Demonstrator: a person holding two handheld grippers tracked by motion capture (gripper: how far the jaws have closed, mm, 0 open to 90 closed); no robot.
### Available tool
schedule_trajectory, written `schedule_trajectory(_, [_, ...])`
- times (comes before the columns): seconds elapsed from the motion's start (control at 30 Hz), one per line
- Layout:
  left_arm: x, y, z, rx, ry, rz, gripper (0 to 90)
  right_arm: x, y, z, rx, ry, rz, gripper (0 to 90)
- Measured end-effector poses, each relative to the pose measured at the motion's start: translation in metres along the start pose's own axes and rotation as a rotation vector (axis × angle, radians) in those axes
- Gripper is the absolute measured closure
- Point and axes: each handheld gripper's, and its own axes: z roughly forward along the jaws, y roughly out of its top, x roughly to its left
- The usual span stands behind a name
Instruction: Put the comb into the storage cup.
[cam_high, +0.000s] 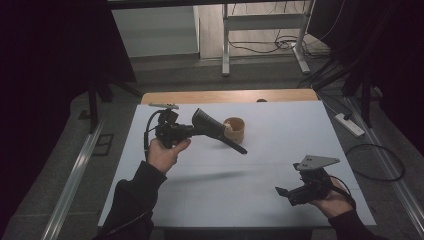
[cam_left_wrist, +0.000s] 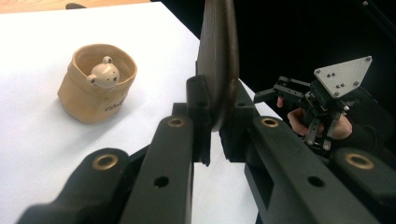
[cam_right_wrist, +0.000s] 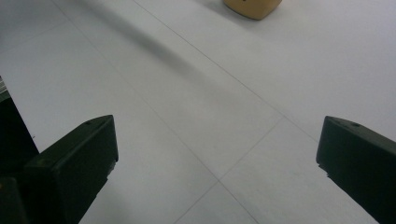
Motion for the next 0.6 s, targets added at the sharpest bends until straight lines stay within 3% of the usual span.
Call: schedule_trajectory(0.6, [0.005, 0.014, -0.009, -0.027, 0.026, -0.009, 82.5, -0.007, -0.016, -0.016, 0.013, -0.046, 0.051, 0.0])
